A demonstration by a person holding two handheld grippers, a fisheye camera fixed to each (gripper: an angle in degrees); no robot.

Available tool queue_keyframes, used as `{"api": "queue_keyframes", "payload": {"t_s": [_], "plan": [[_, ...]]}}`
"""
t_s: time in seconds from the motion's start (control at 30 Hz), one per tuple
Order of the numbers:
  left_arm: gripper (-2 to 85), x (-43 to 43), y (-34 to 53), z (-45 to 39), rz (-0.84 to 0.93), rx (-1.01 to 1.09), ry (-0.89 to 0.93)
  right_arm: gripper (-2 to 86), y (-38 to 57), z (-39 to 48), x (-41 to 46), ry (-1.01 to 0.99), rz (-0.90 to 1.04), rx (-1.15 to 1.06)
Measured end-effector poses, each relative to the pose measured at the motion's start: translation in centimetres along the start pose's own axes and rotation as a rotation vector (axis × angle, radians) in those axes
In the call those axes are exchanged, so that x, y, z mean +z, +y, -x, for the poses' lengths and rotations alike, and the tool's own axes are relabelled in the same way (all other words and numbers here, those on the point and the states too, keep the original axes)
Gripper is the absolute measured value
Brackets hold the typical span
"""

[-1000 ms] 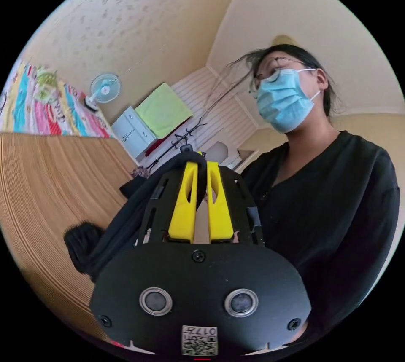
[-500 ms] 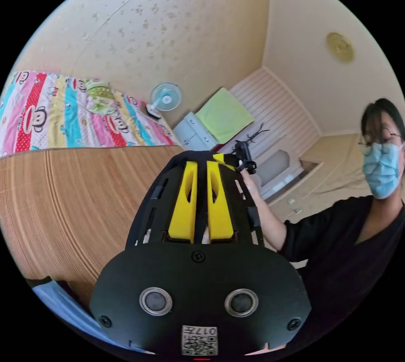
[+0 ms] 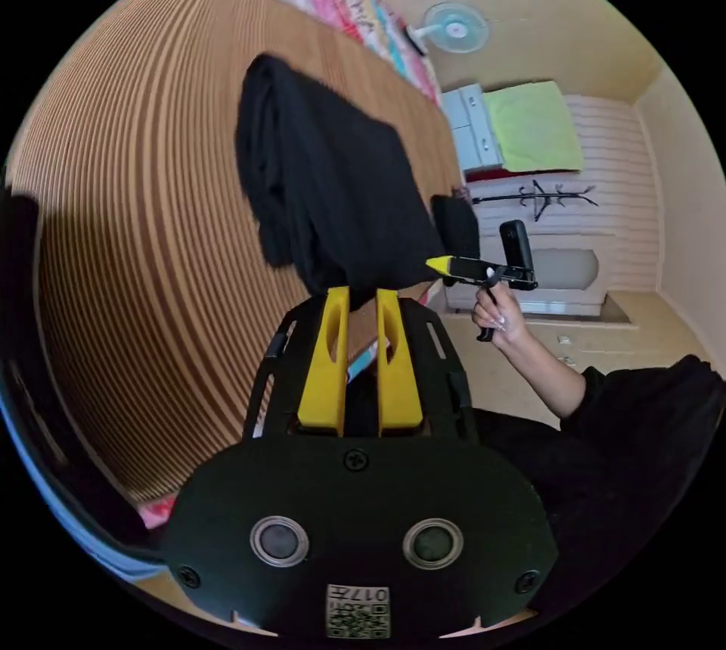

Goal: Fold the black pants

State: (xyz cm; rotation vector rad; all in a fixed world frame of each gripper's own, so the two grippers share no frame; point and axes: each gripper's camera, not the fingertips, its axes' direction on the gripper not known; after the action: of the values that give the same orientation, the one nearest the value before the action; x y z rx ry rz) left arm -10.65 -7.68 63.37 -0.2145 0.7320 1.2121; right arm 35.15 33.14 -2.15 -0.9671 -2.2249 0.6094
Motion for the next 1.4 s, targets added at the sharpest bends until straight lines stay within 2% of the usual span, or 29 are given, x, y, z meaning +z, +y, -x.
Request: {"api": "queue_keyframes", "payload": {"t_s": [0.13,0.33,0.43,0.53,0.6,0.67,0.8,0.97,1.1,1.27,1.4], "plan": [[14.3,-2.2,0.4,4.2,-0.127,-0.114,0.160,13.8,0.9,-3.6,-2.1,-0.098,-0.083,0.127],[18.6,-5.2,-9.1,7.6,-0.189,-0.091,0.128,23.0,-7.7,-2.4,-2.9,-0.100,-0.073,0.041],[18.8,-4.0,-14.2,9.1,-0.120,-0.085,0.094,22.8,-12.4,-1.4,-1.4,-0.121,-0.046,-0.005],[18.2,-1.7,-17.3,9.3,-0.021,-0.080,0.047,21.8,-15.1,-0.4,1.1,-0.061,0.025,-0.031],[16.2,-1.5,-17.6,9.2,-0.036,-0.112,0.006,20.8,-15.6,-0.1,3.2,-0.048,0.109,-0.048],[14.2,-1.4,-17.0,9.4,-0.079,-0.166,-0.009,18.8,-14.9,-0.2,3.4,-0.067,0.093,-0.012],[11.7,-0.5,-14.3,9.9,-0.059,-0.267,0.084,14.0,-13.3,-1.2,2.3,-0.140,0.191,0.039],[10.3,2.9,-10.2,6.0,0.002,-0.322,0.225,9.6,-8.1,-3.4,-4.5,-0.220,0.239,0.023],[10.0,8.0,-9.2,-0.6,0.029,-0.317,0.307,7.9,-5.9,-4.8,-12.0,-0.226,0.236,-0.025],[9.9,14.4,-12.6,-10.5,0.024,-0.263,0.395,7.0,-4.9,-4.9,-26.1,-0.075,0.151,-0.128],[9.8,18.6,-18.2,-19.5,-0.008,-0.132,0.486,7.1,-4.6,-4.0,-35.8,0.028,0.053,-0.201]]}}
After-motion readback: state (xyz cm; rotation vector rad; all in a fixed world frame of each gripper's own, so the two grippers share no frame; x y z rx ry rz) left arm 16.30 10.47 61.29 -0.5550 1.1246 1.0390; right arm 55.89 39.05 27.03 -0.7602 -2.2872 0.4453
